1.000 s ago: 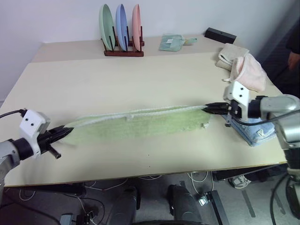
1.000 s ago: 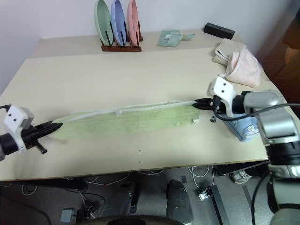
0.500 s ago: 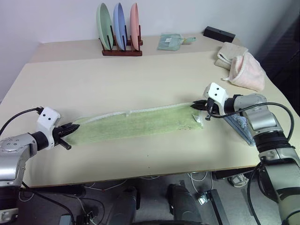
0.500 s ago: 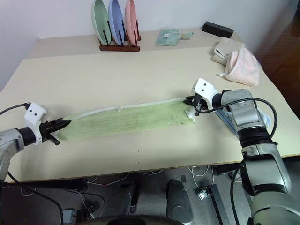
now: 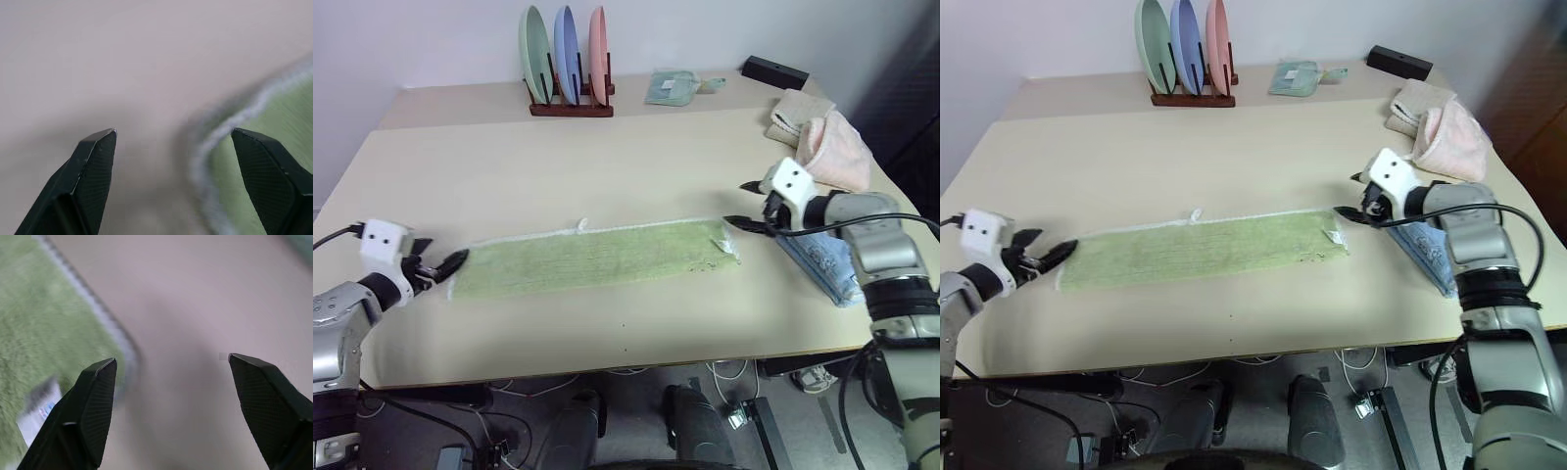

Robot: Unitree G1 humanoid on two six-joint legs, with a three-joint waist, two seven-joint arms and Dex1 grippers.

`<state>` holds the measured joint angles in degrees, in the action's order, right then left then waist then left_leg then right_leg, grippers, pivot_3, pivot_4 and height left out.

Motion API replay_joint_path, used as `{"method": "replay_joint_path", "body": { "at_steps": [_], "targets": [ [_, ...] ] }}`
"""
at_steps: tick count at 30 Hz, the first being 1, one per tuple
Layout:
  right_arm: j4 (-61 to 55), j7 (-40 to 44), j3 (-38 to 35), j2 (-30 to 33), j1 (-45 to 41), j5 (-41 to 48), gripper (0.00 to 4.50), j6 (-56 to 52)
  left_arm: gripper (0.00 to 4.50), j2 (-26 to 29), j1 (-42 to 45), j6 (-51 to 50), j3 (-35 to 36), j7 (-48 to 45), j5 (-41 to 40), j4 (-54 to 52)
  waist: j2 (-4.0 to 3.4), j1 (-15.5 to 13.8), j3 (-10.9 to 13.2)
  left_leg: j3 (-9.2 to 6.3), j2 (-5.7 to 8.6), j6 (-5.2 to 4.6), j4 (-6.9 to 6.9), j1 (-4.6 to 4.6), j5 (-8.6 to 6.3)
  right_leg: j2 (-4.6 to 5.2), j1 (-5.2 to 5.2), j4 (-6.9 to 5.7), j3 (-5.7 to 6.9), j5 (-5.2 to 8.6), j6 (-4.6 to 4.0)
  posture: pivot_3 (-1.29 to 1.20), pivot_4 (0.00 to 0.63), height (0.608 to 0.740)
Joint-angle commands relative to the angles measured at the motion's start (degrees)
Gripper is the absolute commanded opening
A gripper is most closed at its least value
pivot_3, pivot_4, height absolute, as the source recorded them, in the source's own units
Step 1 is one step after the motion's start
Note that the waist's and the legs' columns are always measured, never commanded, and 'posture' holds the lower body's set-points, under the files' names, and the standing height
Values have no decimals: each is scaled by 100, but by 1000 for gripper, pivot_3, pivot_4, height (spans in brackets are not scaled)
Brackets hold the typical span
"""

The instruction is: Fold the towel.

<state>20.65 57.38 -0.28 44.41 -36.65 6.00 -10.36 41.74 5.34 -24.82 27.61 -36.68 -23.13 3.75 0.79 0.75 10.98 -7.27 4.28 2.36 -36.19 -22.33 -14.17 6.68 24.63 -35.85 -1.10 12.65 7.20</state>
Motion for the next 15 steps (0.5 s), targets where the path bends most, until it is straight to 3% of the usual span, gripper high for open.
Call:
{"method": "replay_joint_path", "body": {
  "at_steps": [1, 3, 6, 9, 15],
  "targets": [
    [-1413, -98, -792, 144, 691, 876, 4102, -1243, 4006, -134, -21, -13, 735, 349, -409, -486, 0, -2, 0, 0, 0, 0, -1, -1, 0, 0, 0, 0, 0, 0, 0, 0, 150, 740],
    [-2238, -223, -1133, 99, 1220, 1350, 4494, -1957, 4024, -181, -118, 15, 799, 398, -449, -748, 1, -6, -1, -5, -2, 0, -1, -1, 0, 0, -2, -1, 1, 0, 0, 0, 150, 740],
    [-3143, -604, -1564, -53, 1753, 1919, 4494, -2800, 4024, -187, -287, 103, 483, 316, -344, -1227, 1, -1, -1, -2, -1, 0, -5, 0, 0, 1, -4, -4, -1, 0, 0, 0, 150, 740],
    [-4047, -1328, -2202, -503, 2240, 2826, 4494, -4064, 4024, -266, -360, 190, -470, 23, -209, -2004, 1, -25, -2, 2, -2, 0, -10, 3, 0, 1, -10, -4, -3, 0, 0, 0, 150, 740],
    [-5143, -2571, -2915, -1332, 3018, 4040, 4494, -5580, 4024, -719, 29, 110, -1932, -172, -177, -2728, 5, -125, -5, 2, -1, -1, -15, 2, 0, 0, -16, 4, -3, 0, -1, 0, 150, 740]
  ]
}}
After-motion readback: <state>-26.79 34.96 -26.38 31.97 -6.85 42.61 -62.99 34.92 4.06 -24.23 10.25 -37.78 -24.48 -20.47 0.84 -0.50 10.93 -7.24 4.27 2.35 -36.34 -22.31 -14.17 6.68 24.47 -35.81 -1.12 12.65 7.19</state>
